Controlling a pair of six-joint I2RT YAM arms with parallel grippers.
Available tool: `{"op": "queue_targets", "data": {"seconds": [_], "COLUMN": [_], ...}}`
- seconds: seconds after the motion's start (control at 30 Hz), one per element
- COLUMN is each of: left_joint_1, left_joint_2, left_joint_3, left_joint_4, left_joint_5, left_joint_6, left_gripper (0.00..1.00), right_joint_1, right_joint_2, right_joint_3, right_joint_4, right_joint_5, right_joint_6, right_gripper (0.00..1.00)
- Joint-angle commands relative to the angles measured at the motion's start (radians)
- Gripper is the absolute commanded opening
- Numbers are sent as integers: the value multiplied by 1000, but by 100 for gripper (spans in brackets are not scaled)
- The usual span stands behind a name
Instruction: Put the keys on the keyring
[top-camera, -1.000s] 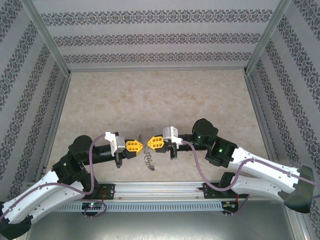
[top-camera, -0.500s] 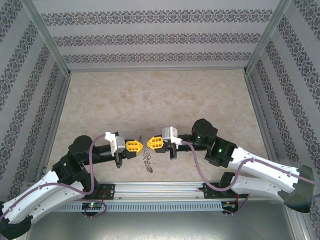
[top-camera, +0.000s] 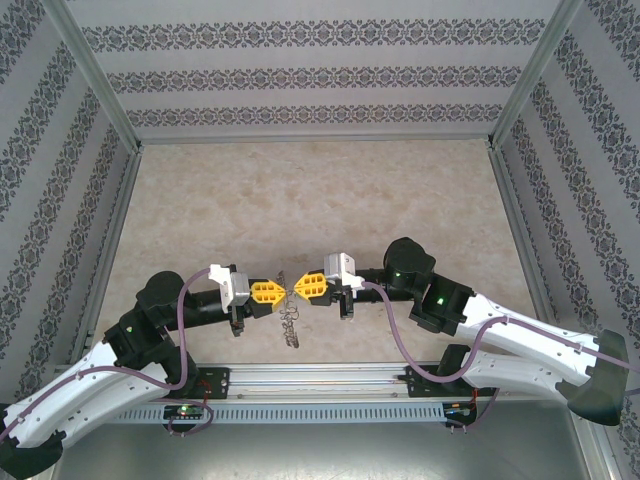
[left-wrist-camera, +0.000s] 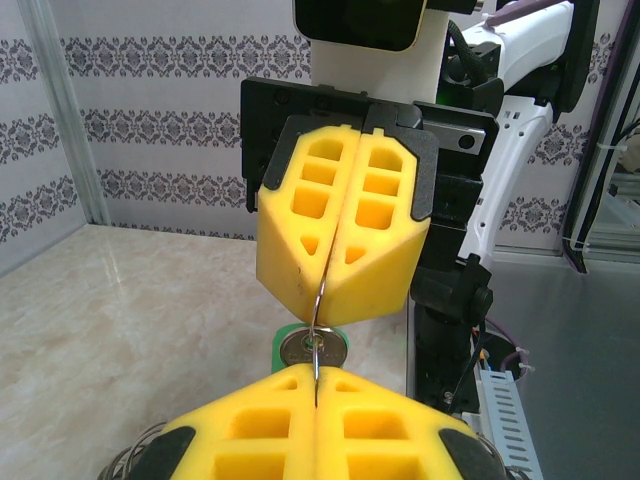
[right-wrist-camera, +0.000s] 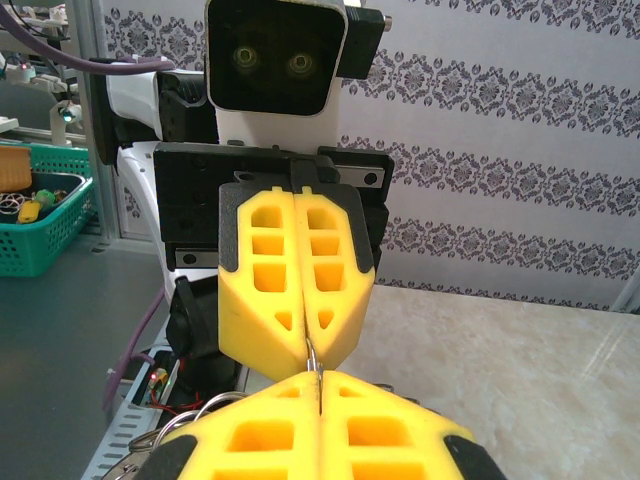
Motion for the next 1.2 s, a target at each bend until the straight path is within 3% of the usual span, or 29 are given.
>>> {"op": "queue_targets", "data": {"seconds": [0.0,1.17], "left_joint_1": [-12,-12], "left_joint_2": [-11,-19], "left_joint_3": [-4,-14], "left_joint_4": [77,93], "left_joint_5": [6,-5], "left_joint_6": [-6,-6], "left_gripper": [0,0], "right_joint_1": [14,14], "right_joint_2": [-5,-1], "right_joint_3": [35,36], "right_joint_4": [30,25], "right_joint_5": [-13,-20], "right_joint_6": [-19,-8], "right_gripper": [0,0]}}
